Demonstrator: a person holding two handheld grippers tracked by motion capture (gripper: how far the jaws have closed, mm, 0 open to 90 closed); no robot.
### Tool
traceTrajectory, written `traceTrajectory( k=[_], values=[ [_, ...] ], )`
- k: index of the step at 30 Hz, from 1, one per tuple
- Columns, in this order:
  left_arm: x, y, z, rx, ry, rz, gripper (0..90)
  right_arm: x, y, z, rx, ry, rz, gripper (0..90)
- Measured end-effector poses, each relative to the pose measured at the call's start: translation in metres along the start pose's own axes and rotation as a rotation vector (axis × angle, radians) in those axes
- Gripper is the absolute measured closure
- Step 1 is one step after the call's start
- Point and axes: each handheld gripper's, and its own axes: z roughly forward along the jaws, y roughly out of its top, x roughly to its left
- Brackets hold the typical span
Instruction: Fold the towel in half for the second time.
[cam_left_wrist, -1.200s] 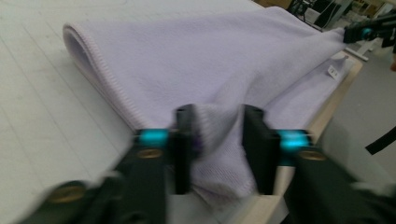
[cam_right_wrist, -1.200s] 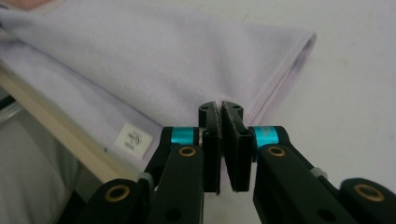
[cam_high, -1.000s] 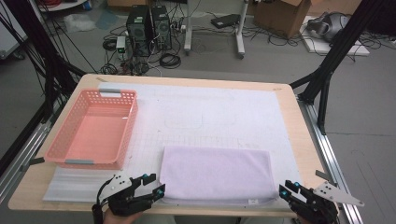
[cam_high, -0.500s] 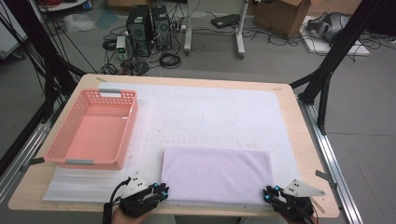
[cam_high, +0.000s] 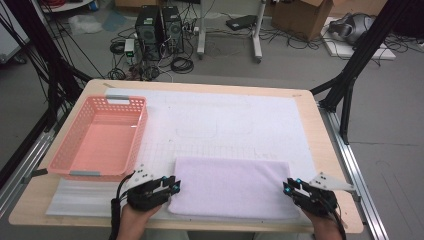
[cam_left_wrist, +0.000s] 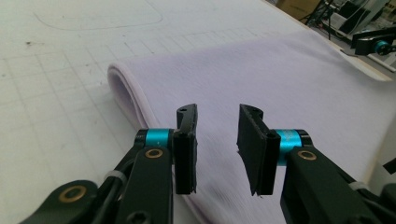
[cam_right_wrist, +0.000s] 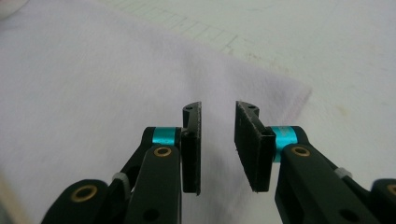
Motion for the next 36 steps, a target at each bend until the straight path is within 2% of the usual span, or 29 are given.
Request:
traceTrajectory(
  k=[2,5,6,8,11,13,17,18,19,21,24,25,27,28,30,31,33,34,36],
  values=[
    [0.008,0.007,0.014,0.023,0.004,-0.021,67.6,-0.004,0.007,0.015,0.016,0.005,-0.004,74.6],
    [0.018,0.015,0.033,0.079,0.032,-0.025,67.4,-0.01,0.015,0.034,0.041,0.009,0.014,76.0],
    [0.02,0.016,0.038,0.08,0.041,-0.038,66.7,-0.013,0.018,0.04,0.047,0.005,0.015,76.3],
    [0.023,0.019,0.044,0.093,0.067,-0.041,66.6,-0.016,0.022,0.05,0.061,0.002,0.022,77.1],
    [0.023,0.019,0.049,0.109,0.108,-0.036,69.3,-0.022,0.024,0.063,0.102,-0.028,0.014,79.3],
    [0.022,0.018,0.048,0.107,0.123,-0.034,73.2,-0.028,0.022,0.065,0.098,-0.046,0.019,81.1],
    [0.022,0.014,0.044,0.09,0.142,-0.044,76.6,-0.036,0.019,0.062,0.092,-0.151,-0.007,83.9],
    [0.022,0.014,0.043,0.089,0.144,-0.046,76.5,-0.04,0.018,0.06,0.087,-0.171,0.0,84.6],
    [0.023,0.014,0.042,0.087,0.143,-0.048,76.4,-0.043,0.017,0.059,0.078,-0.171,0.018,84.8],
    [0.023,0.014,0.04,0.075,0.123,-0.056,70.9,-0.045,0.016,0.056,0.065,-0.161,0.044,82.5],
    [0.025,0.017,0.036,0.039,0.13,-0.059,53.4,-0.046,0.017,0.046,0.024,-0.143,0.063,66.4],
    [0.027,0.017,0.036,0.045,0.14,-0.061,49.7,-0.048,0.017,0.042,0.017,-0.132,0.083,61.8],
    [0.032,0.018,0.038,0.063,0.159,-0.071,44.7,-0.052,0.016,0.038,0.025,-0.12,0.127,55.1],
    [0.034,0.018,0.039,0.069,0.164,-0.085,43.3,-0.054,0.015,0.038,0.032,-0.117,0.125,52.7],
    [0.037,0.017,0.044,0.096,0.147,-0.117,41.9,-0.056,0.013,0.041,0.053,-0.099,0.134,49.0],
    [0.037,0.018,0.044,0.094,0.147,-0.118,41.4,-0.056,0.013,0.043,0.071,-0.088,0.134,49.1],
    [0.035,0.018,0.047,0.098,0.15,-0.11,44.8,-0.057,0.011,0.05,0.095,-0.063,0.13,53.5],
    [0.034,0.018,0.047,0.101,0.16,-0.099,51.6,-0.056,0.01,0.052,0.095,-0.046,0.135,55.8],
    [0.035,0.018,0.049,0.12,0.139,-0.105,70.1,-0.056,0.011,0.053,0.096,-0.008,0.125,73.3]
  ],
)
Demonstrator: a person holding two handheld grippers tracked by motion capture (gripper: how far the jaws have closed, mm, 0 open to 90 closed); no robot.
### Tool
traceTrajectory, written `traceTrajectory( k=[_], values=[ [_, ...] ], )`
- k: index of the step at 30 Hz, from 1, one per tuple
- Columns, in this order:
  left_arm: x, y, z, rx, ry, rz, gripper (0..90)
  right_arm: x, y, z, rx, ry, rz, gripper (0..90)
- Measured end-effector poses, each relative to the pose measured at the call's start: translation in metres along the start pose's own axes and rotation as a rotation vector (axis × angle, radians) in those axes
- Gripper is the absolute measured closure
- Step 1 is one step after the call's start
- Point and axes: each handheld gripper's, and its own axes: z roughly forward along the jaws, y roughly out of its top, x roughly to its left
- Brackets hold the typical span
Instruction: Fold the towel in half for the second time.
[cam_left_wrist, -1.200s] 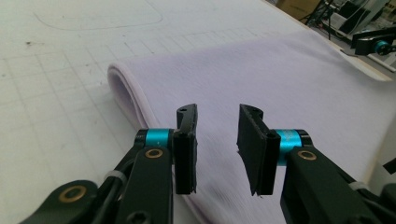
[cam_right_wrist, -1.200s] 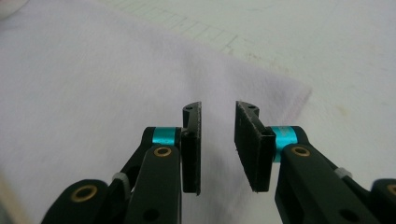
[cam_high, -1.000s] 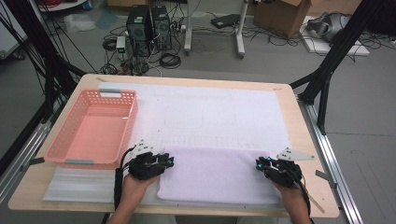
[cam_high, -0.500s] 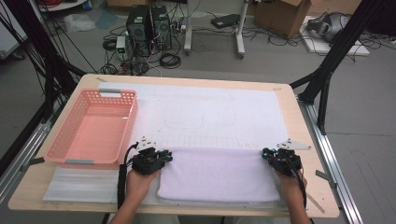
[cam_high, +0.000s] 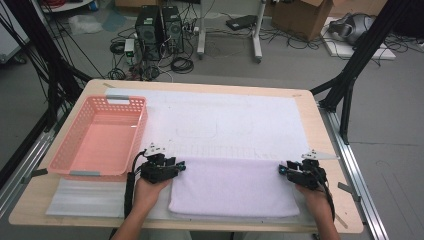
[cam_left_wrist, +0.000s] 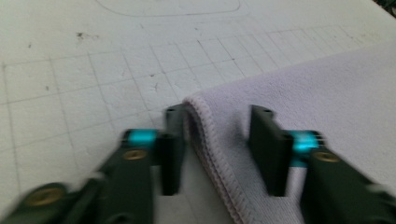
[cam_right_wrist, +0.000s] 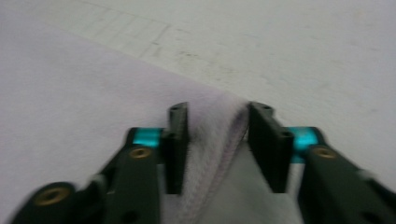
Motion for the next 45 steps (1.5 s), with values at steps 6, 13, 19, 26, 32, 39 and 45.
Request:
traceTrajectory(
  k=[6,13,19,26,32,39,45],
  values=[
    [0.002,0.017,0.003,-0.024,-0.008,-0.011,80.8,-0.007,0.005,-0.002,-0.035,0.022,0.009,83.0],
    [0.011,0.048,0.018,-0.074,0.01,-0.002,80.6,-0.017,0.025,0.005,-0.103,-0.057,0.0,82.8],
    [0.021,0.065,0.033,-0.087,0.031,0.008,80.1,-0.026,0.047,0.018,-0.113,-0.101,0.004,82.6],
    [0.016,0.052,0.027,-0.089,0.023,0.051,67.0,-0.026,0.049,0.024,-0.089,-0.129,0.035,60.1],
    [0.006,0.04,0.008,-0.087,-0.024,0.076,64.8,-0.016,0.037,-0.001,-0.122,-0.099,0.02,64.1],
    [-0.007,0.011,-0.008,-0.05,-0.055,0.076,72.7,0.005,0.003,-0.021,-0.101,-0.019,-0.036,74.9],
    [-0.014,-0.014,-0.016,-0.038,-0.05,0.086,74.5,0.022,-0.02,-0.03,-0.038,0.01,-0.08,76.7]
  ],
)
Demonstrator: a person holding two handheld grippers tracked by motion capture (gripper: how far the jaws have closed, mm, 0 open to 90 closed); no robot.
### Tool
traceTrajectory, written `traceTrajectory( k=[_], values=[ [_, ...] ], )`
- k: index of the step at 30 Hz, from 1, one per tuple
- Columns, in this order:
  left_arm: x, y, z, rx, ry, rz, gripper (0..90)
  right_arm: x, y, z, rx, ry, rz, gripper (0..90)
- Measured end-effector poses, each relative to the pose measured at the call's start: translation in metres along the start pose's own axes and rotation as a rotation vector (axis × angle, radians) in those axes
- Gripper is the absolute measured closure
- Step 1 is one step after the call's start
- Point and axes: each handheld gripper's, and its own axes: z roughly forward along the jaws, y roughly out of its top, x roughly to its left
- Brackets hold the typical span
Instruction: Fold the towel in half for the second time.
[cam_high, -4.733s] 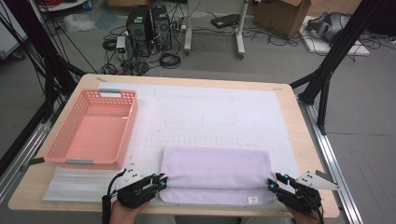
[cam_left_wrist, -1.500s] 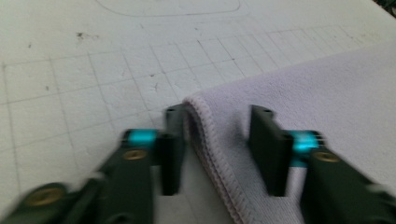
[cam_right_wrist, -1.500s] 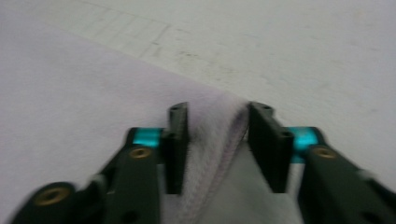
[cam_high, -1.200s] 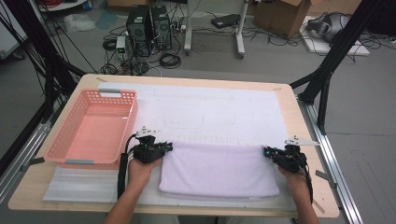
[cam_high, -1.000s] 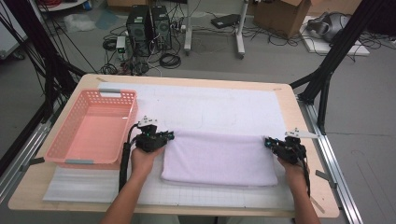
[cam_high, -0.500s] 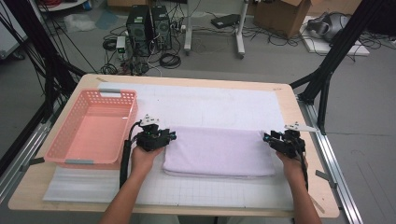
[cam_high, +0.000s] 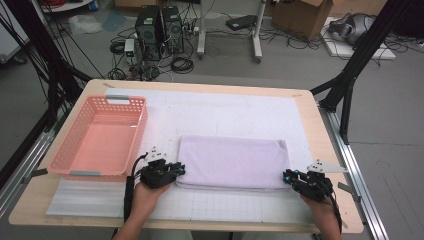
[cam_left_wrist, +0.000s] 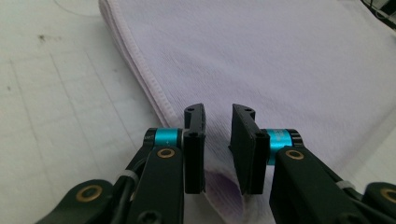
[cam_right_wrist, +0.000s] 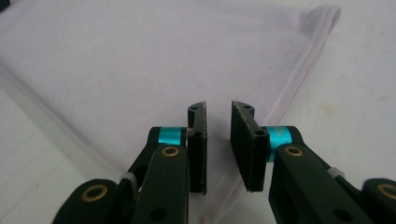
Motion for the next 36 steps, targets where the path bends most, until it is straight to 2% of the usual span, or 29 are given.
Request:
traceTrajectory(
  k=[3,5,8,11,14,15,16,17,19,23,26,30,36],
  values=[
    [-0.007,-0.004,-0.004,0.011,0.019,0.033,74.4,0.003,-0.008,-0.004,0.016,-0.022,-0.008,78.4],
    [-0.01,-0.007,-0.008,0.016,0.023,0.045,74.4,0.003,-0.011,-0.008,0.0,-0.037,0.007,77.4],
    [-0.011,-0.011,-0.017,-0.013,0.009,0.05,71.4,0.009,-0.016,-0.016,-0.034,-0.063,0.016,70.9],
    [-0.012,-0.017,-0.028,-0.067,-0.005,0.056,60.4,0.014,-0.019,-0.029,-0.083,-0.074,0.035,64.4],
    [-0.01,-0.02,-0.036,-0.12,-0.031,0.056,49.1,0.019,-0.02,-0.041,-0.127,-0.09,0.031,53.2],
    [-0.01,-0.02,-0.036,-0.12,-0.031,0.056,45.3,0.02,-0.019,-0.043,-0.14,-0.091,0.031,48.9],
    [-0.01,-0.019,-0.041,-0.164,-0.039,0.052,42.0,0.021,-0.019,-0.046,-0.153,-0.089,0.036,45.2],
    [-0.01,-0.019,-0.043,-0.182,-0.044,0.048,39.2,0.022,-0.02,-0.047,-0.164,-0.088,0.033,41.8],
    [-0.012,-0.019,-0.044,-0.203,-0.046,0.056,34.1,0.024,-0.02,-0.048,-0.172,-0.093,0.016,36.0],
    [-0.014,-0.019,-0.046,-0.214,-0.045,0.064,25.7,0.026,-0.023,-0.045,-0.153,-0.088,-0.008,25.9],
    [-0.014,-0.018,-0.048,-0.237,-0.048,0.056,24.2,0.026,-0.023,-0.045,-0.16,-0.089,-0.013,20.9],
    [-0.015,-0.018,-0.05,-0.243,-0.047,0.062,22.2,0.029,-0.02,-0.045,-0.184,-0.086,-0.01,20.6],
    [-0.015,-0.018,-0.052,-0.235,-0.033,0.072,23.1,0.031,-0.02,-0.041,-0.162,-0.078,-0.026,20.6]
  ],
)
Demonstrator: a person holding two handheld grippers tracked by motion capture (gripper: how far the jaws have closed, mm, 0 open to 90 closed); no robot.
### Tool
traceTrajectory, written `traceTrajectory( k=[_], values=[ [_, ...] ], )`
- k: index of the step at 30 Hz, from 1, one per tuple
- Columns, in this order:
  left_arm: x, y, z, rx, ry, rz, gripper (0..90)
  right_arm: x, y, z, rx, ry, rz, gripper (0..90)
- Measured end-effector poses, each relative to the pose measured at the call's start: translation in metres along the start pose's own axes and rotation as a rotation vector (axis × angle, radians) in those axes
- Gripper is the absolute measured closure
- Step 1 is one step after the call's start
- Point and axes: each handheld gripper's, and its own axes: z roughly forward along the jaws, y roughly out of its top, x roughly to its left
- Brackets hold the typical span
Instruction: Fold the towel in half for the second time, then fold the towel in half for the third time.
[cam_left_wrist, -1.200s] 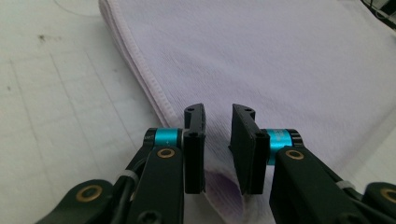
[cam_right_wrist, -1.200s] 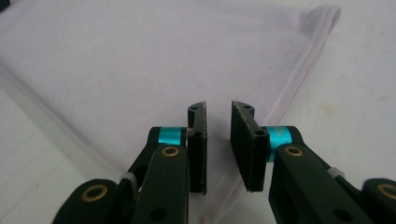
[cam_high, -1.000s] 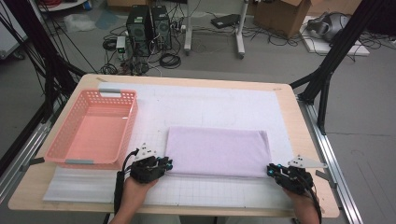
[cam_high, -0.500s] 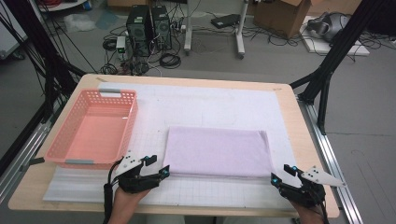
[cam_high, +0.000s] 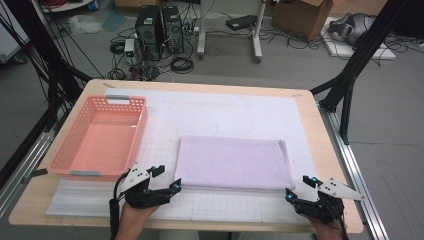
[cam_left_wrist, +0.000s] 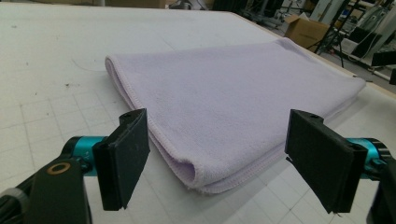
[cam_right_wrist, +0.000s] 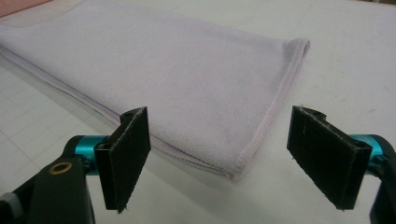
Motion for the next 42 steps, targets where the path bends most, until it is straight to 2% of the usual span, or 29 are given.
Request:
traceTrajectory(
  k=[8,16,22,24,32,36,42],
  values=[
    [0.002,-0.001,0.001,0.013,0.004,-0.003,24.3,0.0,0.0,0.002,-0.002,-0.001,0.002,20.5],
    [0.005,-0.003,0.006,0.045,0.017,-0.017,26.0,0.001,0.001,0.011,0.015,0.019,-0.004,20.6],
    [0.01,-0.004,0.012,0.097,0.023,-0.044,28.3,0.007,0.007,0.02,0.028,0.047,-0.003,20.5],
    [0.012,-0.004,0.014,0.113,0.025,-0.057,29.0,0.008,0.011,0.025,0.034,0.062,-0.018,20.5],
    [0.014,-0.005,0.028,0.195,0.031,-0.084,31.3,0.006,0.04,0.058,0.064,0.121,-0.023,19.6],
    [0.013,-0.005,0.029,0.211,0.037,-0.09,34.4,0.01,0.062,0.075,0.077,0.152,-0.058,23.6],
    [0.007,-0.006,0.034,0.244,0.049,-0.091,36.2,0.017,0.096,0.099,0.084,0.175,-0.095,23.9]
  ],
)
